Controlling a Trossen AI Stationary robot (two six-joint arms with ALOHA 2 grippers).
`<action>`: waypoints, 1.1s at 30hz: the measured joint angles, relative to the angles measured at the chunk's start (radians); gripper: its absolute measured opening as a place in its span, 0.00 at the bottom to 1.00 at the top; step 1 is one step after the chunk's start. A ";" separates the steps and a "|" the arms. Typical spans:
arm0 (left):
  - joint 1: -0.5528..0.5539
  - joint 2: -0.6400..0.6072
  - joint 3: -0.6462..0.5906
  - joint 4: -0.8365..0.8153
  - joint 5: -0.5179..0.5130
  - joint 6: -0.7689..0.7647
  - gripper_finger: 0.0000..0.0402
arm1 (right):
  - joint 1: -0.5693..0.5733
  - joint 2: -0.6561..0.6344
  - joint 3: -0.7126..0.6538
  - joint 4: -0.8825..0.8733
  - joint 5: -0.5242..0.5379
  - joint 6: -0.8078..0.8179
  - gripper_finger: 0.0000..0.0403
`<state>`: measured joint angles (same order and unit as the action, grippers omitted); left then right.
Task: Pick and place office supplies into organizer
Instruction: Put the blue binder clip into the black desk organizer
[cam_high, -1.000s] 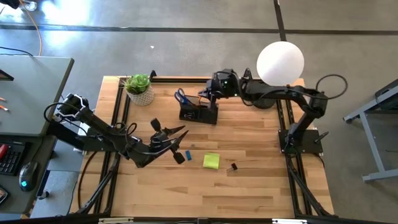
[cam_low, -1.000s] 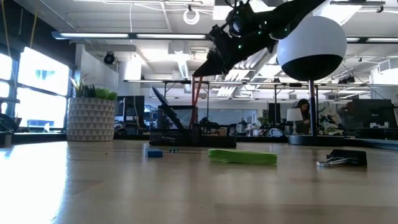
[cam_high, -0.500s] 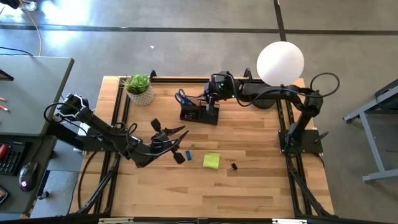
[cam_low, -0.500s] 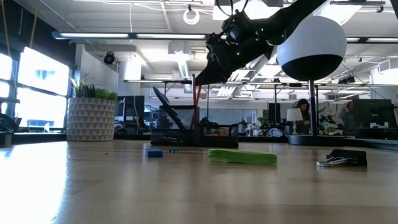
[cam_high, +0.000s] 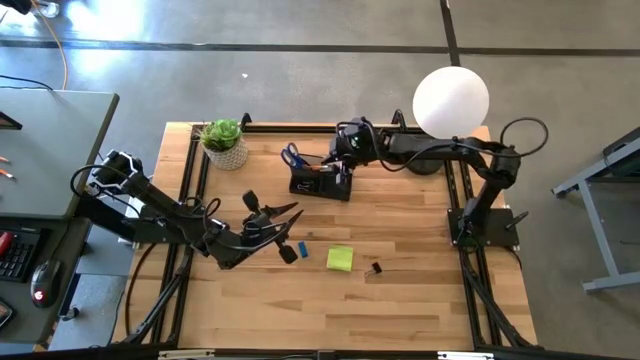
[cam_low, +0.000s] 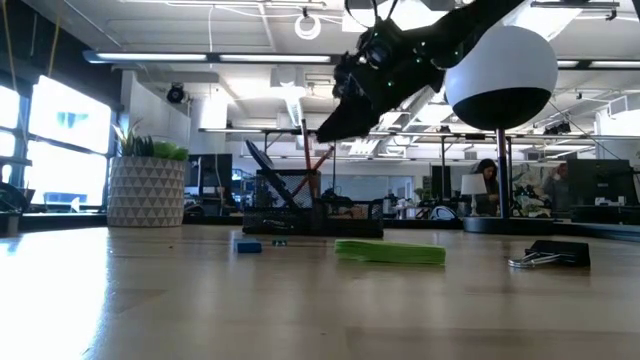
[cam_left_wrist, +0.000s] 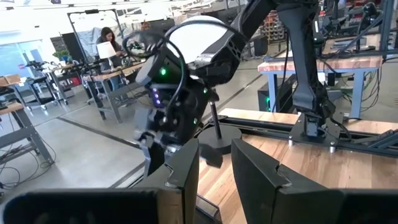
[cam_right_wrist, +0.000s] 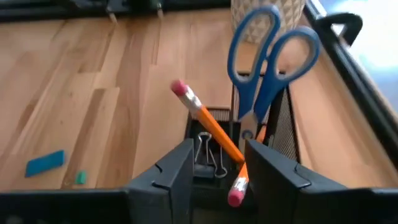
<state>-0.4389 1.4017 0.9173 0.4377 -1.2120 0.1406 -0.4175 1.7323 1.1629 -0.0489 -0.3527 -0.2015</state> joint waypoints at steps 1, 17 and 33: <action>0.000 0.000 0.000 0.000 0.000 0.000 0.21 | 0.000 -0.011 0.000 0.003 0.000 -0.002 0.36; 0.000 0.000 0.000 -0.066 -0.016 -0.066 0.21 | 0.096 -0.335 -0.060 -0.209 -0.014 0.013 0.36; 0.063 0.010 0.001 -0.105 0.125 -0.237 0.21 | 0.189 -0.561 -0.757 0.414 0.247 0.228 0.35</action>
<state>-0.3757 1.4115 0.9179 0.3328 -1.0869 -0.0965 -0.2287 1.1713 0.4062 0.3654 -0.1061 0.0270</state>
